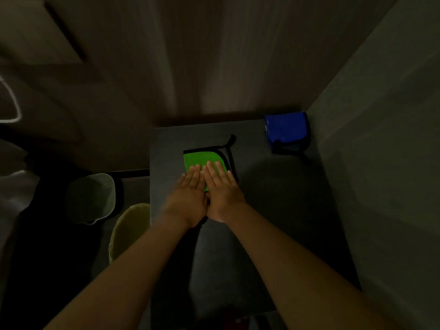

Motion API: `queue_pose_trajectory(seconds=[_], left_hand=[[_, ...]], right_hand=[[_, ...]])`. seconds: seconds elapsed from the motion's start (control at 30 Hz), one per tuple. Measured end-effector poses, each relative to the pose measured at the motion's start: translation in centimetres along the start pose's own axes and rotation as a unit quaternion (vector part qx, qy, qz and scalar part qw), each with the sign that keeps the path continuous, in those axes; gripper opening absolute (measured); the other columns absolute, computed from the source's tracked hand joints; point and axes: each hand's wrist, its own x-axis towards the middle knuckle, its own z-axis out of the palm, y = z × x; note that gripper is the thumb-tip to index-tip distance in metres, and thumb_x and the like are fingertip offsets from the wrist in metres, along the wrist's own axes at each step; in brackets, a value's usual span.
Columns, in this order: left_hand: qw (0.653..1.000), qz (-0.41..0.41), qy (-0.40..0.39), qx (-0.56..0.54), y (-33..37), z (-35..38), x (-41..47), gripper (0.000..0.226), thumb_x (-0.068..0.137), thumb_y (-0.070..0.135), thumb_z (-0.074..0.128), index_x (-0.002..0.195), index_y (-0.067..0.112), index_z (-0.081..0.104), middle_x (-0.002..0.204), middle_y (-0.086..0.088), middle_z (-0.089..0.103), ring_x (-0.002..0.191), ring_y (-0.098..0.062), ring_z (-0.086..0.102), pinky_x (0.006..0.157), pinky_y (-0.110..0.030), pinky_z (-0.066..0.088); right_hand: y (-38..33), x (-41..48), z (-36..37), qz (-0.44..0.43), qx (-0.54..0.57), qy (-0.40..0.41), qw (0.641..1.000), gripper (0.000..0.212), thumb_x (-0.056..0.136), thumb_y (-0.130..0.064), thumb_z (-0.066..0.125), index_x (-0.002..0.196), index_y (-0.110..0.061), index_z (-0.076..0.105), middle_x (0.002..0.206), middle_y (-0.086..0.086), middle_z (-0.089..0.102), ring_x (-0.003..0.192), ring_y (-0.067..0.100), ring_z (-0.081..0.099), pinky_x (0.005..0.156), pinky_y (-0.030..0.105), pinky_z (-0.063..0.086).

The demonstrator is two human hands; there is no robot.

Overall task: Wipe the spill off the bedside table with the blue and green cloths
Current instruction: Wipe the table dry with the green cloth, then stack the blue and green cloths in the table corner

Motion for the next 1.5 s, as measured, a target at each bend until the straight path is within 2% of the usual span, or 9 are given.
queue_pose_trajectory(seconds=[0.4, 0.5, 0.63, 0.77, 1.0, 1.1, 1.23, 1.37, 1.5], left_hand=[[0.999, 0.025, 0.003, -0.032, 5.7, 0.6, 1.7, 0.062, 0.099, 0.032, 0.024, 0.149, 0.010, -0.005, 0.160, -0.010, -0.007, 0.148, -0.019, -0.007, 0.121, -0.032, -0.003], [0.988, 0.038, 0.054, -0.140, 6.6, 0.5, 0.9, 0.058, 0.095, 0.020, 0.038, 0.149, 0.008, 0.020, 0.158, -0.012, 0.017, 0.147, -0.022, 0.016, 0.119, -0.027, 0.012], [0.937, -0.076, 0.163, -0.299, 6.0, -1.5, 1.2, 0.031, 0.082, -0.005, 0.053, 0.112, -0.005, 0.061, 0.120, -0.024, 0.058, 0.113, -0.034, 0.053, 0.092, -0.022, 0.034], [0.925, -0.193, 0.122, -0.303, 5.8, -3.0, 3.4, 0.034, 0.084, 0.006, 0.060, 0.115, -0.009, 0.055, 0.117, -0.031, 0.057, 0.112, -0.042, 0.053, 0.093, -0.038, 0.038], [0.905, -0.304, 0.073, -0.290, 7.4, -3.1, 5.7, 0.031, 0.087, 0.005, 0.056, 0.113, -0.012, 0.053, 0.118, -0.031, 0.060, 0.110, -0.041, 0.059, 0.091, -0.043, 0.045], [0.908, -0.313, 0.061, -0.271, 7.6, -3.1, 6.1, 0.030, 0.089, 0.006, 0.054, 0.115, -0.008, 0.056, 0.120, -0.028, 0.060, 0.111, -0.038, 0.059, 0.090, -0.040, 0.046], [0.904, -0.288, 0.092, -0.304, 7.9, -3.4, 6.5, 0.032, 0.085, 0.002, 0.057, 0.115, -0.008, 0.055, 0.117, -0.030, 0.060, 0.109, -0.040, 0.058, 0.086, -0.038, 0.045], [0.882, -0.270, 0.147, -0.357, 8.8, -4.7, 7.4, 0.014, 0.080, 0.003, 0.065, 0.089, 0.005, 0.055, 0.096, -0.027, 0.067, 0.091, -0.038, 0.064, 0.064, -0.026, 0.037], [0.858, -0.264, 0.171, -0.407, 10.2, -6.5, 9.7, 0.015, 0.080, 0.014, 0.070, 0.088, 0.008, 0.059, 0.084, -0.013, 0.067, 0.084, -0.028, 0.064, 0.065, -0.023, 0.037]], right_hand=[[5.1, -2.9, -1.3, 0.027, 0.024, -0.001, 0.999, 0.072, 0.095, -0.028, 0.040, 0.150, -0.015, -0.006, 0.159, 0.003, -0.015, 0.145, 0.021, -0.019, 0.118, 0.039, -0.010], [5.6, -4.6, -1.9, 0.023, 0.108, 0.007, 0.994, 0.068, 0.094, -0.021, 0.045, 0.150, -0.013, 0.007, 0.161, 0.005, -0.002, 0.147, 0.021, -0.008, 0.119, 0.038, -0.002], [6.4, -5.7, -3.5, 0.087, 0.196, 0.138, 0.967, 0.045, 0.091, -0.011, 0.049, 0.135, -0.005, 0.042, 0.143, 0.016, 0.040, 0.134, 0.030, 0.034, 0.109, 0.037, 0.030], [7.7, -4.5, -4.4, 0.236, 0.155, 0.156, 0.947, 0.041, 0.091, -0.028, 0.057, 0.123, -0.004, 0.047, 0.128, 0.015, 0.047, 0.123, 0.029, 0.041, 0.096, 0.037, 0.040], [8.3, -2.1, -4.2, 0.285, 0.132, 0.053, 0.948, 0.048, 0.092, -0.029, 0.057, 0.130, -0.005, 0.041, 0.136, 0.013, 0.046, 0.127, 0.026, 0.043, 0.095, 0.034, 0.043], [8.3, -1.9, -3.8, 0.276, 0.114, 0.060, 0.953, 0.030, 0.096, -0.022, 0.049, 0.124, -0.010, 0.049, 0.132, 0.009, 0.051, 0.123, 0.025, 0.045, 0.091, 0.036, 0.044], [9.0, -1.9, -4.4, 0.244, 0.135, 0.081, 0.957, 0.037, 0.092, -0.029, 0.054, 0.125, -0.013, 0.046, 0.130, 0.009, 0.054, 0.122, 0.024, 0.049, 0.095, 0.035, 0.041], [10.6, -2.0, -6.7, 0.248, 0.185, 0.123, 0.943, 0.039, 0.090, -0.035, 0.056, 0.121, -0.014, 0.045, 0.121, 0.009, 0.061, 0.113, 0.025, 0.057, 0.089, 0.036, 0.049], [13.1, -2.1, -9.6, 0.244, 0.235, 0.194, 0.921, 0.036, 0.090, -0.034, 0.058, 0.118, -0.017, 0.043, 0.112, 0.007, 0.064, 0.103, 0.026, 0.061, 0.077, 0.034, 0.049]])
